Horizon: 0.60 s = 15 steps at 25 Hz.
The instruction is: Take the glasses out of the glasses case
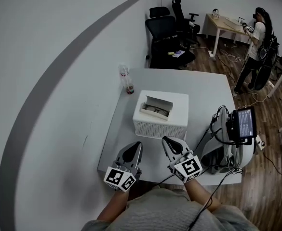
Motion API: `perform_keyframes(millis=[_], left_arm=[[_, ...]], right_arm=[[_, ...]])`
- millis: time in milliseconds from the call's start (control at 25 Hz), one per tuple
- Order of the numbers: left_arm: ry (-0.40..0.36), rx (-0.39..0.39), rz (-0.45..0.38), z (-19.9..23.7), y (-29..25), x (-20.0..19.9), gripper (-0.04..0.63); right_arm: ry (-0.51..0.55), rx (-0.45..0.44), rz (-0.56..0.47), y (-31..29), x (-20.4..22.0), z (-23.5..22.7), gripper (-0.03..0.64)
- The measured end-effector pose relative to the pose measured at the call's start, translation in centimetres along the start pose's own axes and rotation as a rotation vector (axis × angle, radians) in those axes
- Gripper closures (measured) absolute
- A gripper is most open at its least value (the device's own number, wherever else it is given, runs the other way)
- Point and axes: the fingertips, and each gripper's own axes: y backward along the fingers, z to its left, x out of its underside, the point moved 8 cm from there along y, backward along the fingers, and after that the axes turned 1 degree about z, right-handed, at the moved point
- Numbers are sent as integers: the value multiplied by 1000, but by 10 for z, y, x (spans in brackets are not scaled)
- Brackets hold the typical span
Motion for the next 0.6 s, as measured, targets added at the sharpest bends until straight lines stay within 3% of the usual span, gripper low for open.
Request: perform_keyframes(millis=[280, 600], left_arm=[[-3, 12, 13, 15, -3, 1, 583], [17, -54, 0, 4, -19, -2, 583]], right_arm=[[39, 14, -16, -12, -4, -4, 601], [27, -44, 18, -11, -7, -16, 601]])
